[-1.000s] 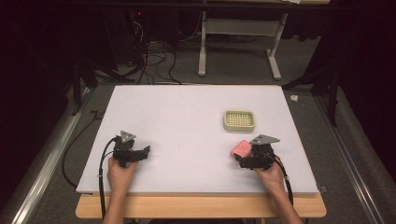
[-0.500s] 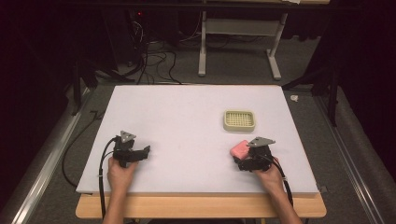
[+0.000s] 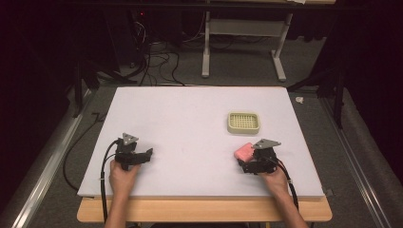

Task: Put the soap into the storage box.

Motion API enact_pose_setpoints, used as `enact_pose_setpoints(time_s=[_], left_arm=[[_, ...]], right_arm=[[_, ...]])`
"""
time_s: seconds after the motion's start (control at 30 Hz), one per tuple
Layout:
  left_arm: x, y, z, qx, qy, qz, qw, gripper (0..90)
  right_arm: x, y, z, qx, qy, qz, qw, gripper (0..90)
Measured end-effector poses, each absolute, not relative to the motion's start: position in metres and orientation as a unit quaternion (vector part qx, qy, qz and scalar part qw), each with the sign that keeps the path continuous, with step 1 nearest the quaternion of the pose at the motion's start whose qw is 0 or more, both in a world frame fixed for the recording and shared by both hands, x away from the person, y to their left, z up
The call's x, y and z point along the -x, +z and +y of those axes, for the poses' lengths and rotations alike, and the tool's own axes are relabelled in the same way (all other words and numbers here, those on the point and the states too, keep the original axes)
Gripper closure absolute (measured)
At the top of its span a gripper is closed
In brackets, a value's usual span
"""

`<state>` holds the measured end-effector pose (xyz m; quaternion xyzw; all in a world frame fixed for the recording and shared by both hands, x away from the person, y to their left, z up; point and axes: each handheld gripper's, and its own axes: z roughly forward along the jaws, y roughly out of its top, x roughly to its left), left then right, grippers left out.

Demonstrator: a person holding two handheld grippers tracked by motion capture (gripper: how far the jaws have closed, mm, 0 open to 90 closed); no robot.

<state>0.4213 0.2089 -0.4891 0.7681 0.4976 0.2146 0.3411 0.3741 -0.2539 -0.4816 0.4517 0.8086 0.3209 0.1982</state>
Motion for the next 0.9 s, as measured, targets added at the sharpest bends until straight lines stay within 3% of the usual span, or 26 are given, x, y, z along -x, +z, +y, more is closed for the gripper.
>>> enact_pose_setpoints(time_s=[0.9], left_arm=[[-0.421,-0.489,0.209,-0.768,0.214,0.498,0.341,20.6]], right_arm=[[-0.372,-0.455,-0.26,-0.459,0.37,0.785,0.19,14.0]])
